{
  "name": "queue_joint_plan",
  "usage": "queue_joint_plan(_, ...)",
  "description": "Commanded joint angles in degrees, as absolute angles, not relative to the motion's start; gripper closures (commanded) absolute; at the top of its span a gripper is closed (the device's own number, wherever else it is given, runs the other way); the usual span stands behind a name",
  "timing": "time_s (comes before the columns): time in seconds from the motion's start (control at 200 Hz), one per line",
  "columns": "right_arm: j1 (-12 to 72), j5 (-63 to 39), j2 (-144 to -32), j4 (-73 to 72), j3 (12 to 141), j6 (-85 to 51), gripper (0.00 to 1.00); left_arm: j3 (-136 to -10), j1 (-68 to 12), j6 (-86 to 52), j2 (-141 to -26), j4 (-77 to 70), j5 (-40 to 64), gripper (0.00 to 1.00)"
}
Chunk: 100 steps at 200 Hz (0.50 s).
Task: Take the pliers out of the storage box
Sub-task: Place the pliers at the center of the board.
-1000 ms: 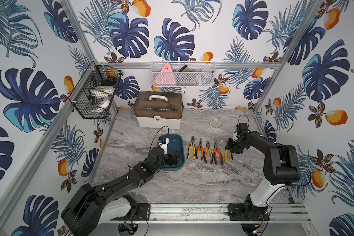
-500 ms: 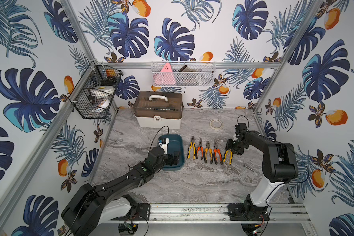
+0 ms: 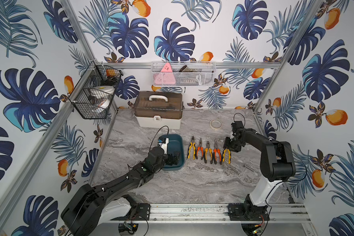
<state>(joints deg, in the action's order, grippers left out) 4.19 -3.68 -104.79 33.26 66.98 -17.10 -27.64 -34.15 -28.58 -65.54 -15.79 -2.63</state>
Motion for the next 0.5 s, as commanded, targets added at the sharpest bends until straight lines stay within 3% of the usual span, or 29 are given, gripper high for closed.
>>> queue_joint_plan(0.0,4.6,-3.4,-105.3,33.9,67.7,-16.6,0.48,-28.1,-34.2,-28.5,-65.6,-15.9,-2.8,0.01)
queue_joint_plan(0.495,6.2,-4.5,-106.3,33.5,68.7,-15.9,0.5,-28.2,-34.2,-28.4,-65.6,-15.8,-3.0,0.01)
